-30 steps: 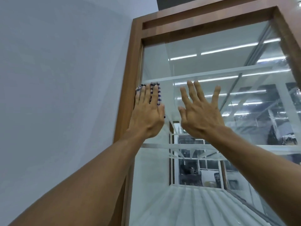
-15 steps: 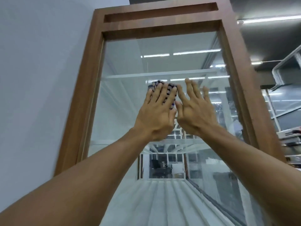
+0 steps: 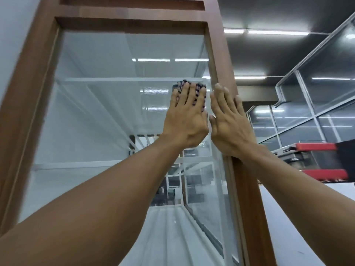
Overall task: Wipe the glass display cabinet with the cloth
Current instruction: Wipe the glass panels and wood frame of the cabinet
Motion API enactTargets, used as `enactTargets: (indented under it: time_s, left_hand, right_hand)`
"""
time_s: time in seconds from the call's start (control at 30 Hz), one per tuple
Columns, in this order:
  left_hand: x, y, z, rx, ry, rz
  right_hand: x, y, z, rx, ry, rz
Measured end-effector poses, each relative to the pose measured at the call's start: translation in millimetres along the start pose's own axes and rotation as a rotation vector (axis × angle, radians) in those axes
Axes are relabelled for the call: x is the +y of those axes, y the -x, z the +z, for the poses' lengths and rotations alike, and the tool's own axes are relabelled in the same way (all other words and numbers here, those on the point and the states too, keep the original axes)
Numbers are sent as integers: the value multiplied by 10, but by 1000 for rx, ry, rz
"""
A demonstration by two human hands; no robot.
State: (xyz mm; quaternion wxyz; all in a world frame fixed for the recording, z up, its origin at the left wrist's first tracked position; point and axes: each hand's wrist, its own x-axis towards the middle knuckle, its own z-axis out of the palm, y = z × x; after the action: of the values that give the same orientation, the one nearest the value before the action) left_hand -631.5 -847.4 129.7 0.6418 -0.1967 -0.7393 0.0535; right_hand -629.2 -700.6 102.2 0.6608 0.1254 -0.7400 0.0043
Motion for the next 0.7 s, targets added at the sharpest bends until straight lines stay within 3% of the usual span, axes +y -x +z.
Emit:
enactTargets:
  time_s: [0.23,0.37,0.5,0.7]
  left_hand:
    - [222,158,71,-50,5,110]
    - [155,493,94,-62,-16,196]
    - [-95,655,17,-64,-18,146]
    - [-640,893,-116,-47,-3,60]
  right_hand:
    - [89,195,61,97,-231,64]
    - [8,231,62,88,-128,103]
    - [-354,219,83,55,8,68]
    - [-934,76,259,12,-129,20]
